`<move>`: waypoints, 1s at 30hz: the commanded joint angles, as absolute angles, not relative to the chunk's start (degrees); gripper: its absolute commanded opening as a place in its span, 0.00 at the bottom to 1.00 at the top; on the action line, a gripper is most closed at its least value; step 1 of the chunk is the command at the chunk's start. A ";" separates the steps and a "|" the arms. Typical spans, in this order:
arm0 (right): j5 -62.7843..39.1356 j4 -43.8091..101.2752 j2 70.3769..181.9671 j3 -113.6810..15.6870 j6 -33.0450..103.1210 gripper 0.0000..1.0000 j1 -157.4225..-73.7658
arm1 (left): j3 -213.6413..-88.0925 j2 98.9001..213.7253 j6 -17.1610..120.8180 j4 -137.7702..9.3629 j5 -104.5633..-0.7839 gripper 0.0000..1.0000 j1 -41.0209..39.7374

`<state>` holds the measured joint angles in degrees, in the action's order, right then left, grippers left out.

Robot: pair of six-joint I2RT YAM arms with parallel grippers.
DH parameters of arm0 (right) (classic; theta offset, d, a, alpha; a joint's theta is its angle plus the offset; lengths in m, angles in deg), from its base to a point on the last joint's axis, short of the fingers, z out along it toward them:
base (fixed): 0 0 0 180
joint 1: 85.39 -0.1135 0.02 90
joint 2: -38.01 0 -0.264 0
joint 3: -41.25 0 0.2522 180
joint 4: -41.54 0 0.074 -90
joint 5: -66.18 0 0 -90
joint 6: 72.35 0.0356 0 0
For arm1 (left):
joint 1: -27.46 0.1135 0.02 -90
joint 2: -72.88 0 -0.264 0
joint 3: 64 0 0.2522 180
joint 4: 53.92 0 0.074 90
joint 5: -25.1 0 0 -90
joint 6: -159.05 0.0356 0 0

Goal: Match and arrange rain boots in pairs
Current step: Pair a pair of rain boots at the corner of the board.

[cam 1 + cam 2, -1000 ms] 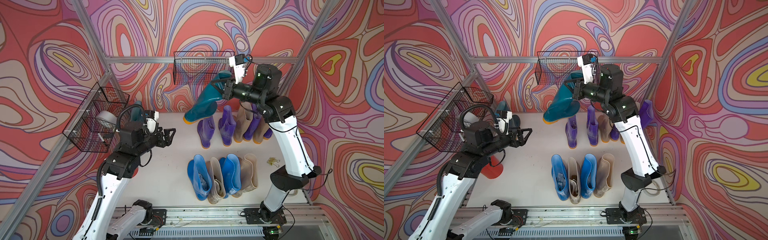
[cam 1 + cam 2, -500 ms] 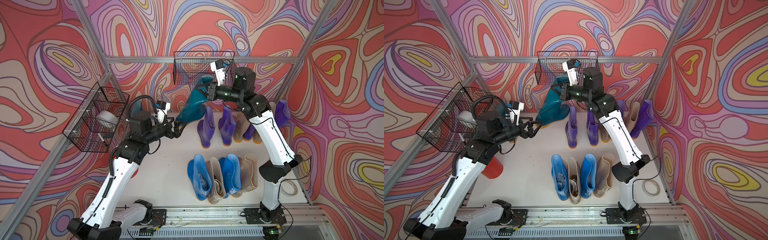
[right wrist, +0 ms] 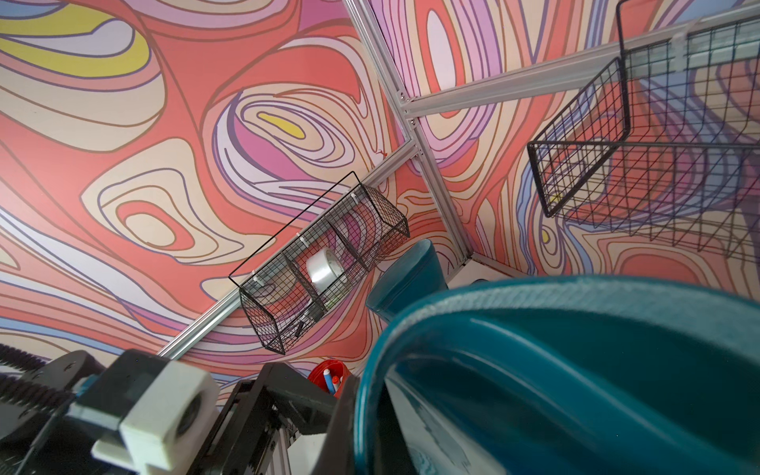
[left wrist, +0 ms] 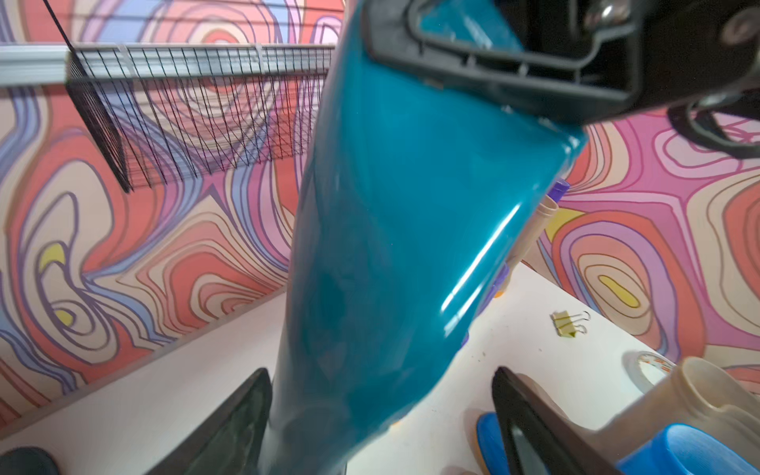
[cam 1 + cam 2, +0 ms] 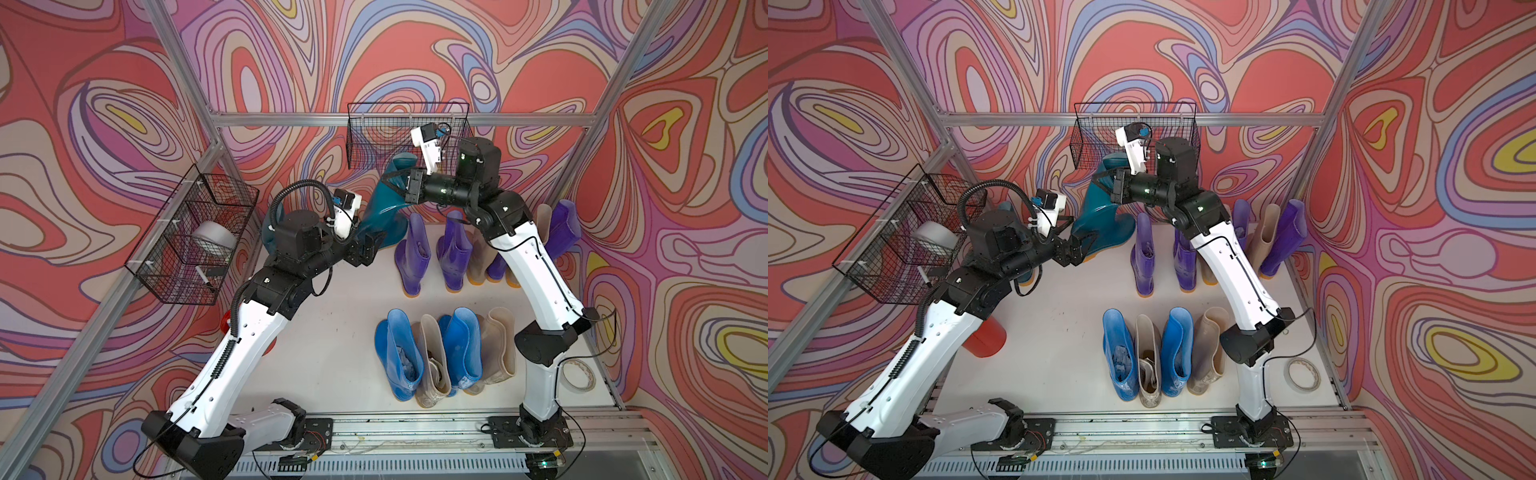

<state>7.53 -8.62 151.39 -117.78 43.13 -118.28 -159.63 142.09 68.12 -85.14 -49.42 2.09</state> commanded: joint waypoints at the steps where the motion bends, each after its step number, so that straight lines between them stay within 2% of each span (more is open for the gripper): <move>1: 8.01 -1.40 151.65 -117.82 44.39 0.00 -119.21 | -158.27 142.39 73.89 -78.24 -54.75 0.86 0.66; 14: 4.91 -2.72 151.47 -112.90 46.56 0.00 -120.65 | -154.06 146.30 82.59 -71.15 -65.34 0.74 -0.98; 18: 3.21 -3.32 150.56 -110.75 47.31 0.00 -120.90 | -152.88 146.89 84.33 -69.74 -67.42 0.60 -1.04; 24: 2.08 -3.73 149.94 -108.67 48.20 0.00 -121.08 | -152.06 147.72 85.22 -68.43 -67.88 0.27 -1.02; 30: 1.99 -2.81 149.71 -108.15 48.24 0.06 -121.14 | -151.94 148.64 84.13 -68.66 -68.42 0.08 -1.07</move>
